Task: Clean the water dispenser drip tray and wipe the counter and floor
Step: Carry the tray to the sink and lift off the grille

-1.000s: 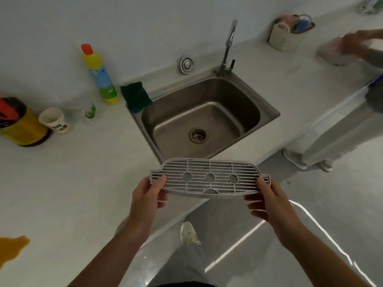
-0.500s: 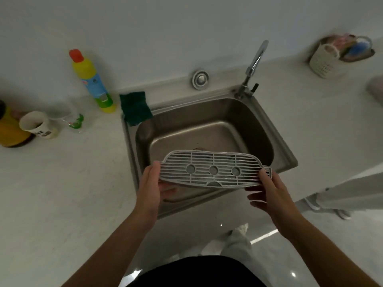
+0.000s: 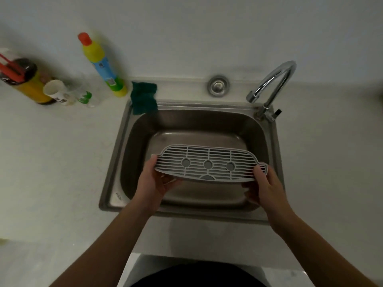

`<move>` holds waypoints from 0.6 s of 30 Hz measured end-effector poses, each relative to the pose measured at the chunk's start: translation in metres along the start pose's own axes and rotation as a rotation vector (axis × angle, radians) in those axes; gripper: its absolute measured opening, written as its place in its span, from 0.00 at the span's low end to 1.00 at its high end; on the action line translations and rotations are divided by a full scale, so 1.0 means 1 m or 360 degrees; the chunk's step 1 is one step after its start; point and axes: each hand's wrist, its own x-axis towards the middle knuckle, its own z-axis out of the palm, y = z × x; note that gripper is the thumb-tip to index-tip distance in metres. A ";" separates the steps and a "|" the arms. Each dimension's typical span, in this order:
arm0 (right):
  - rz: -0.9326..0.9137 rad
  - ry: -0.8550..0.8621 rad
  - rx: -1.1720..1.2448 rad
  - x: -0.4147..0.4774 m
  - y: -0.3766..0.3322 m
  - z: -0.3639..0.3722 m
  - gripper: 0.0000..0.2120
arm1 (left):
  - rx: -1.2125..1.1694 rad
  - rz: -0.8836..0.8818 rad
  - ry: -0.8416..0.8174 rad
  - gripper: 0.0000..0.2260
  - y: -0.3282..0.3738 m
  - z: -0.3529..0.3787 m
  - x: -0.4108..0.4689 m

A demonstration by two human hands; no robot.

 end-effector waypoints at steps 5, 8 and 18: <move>-0.0003 -0.0084 -0.0364 0.021 -0.024 -0.027 0.22 | 0.0000 0.0081 0.0074 0.23 -0.006 0.020 0.010; -0.0621 0.0278 -0.1033 0.021 -0.036 -0.031 0.25 | 0.0043 0.0099 0.0063 0.21 -0.003 0.027 0.026; -0.0951 -0.0515 -0.2008 0.057 -0.062 0.060 0.26 | 0.0043 0.0021 0.0011 0.24 -0.009 0.021 0.068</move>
